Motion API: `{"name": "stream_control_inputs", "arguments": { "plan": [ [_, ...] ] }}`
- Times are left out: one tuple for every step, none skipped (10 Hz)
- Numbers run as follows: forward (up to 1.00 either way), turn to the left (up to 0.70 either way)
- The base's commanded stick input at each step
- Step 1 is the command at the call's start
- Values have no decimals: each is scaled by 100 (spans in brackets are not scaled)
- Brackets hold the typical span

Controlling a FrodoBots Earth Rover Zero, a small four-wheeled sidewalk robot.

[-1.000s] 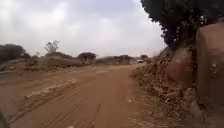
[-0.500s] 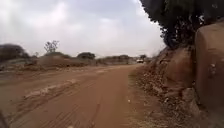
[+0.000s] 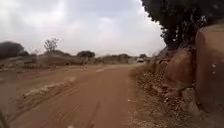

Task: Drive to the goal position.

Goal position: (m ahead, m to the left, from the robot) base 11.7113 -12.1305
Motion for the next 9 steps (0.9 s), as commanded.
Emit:
{"name": "stream_control_inputs", "arguments": {
  "plan": [
    [0, -50],
    [0, -50],
    [0, -50],
    [0, -50],
    [0, -50],
    [0, -50],
    [0, 0],
    [0, 0],
    [0, 0]
  ]
}}
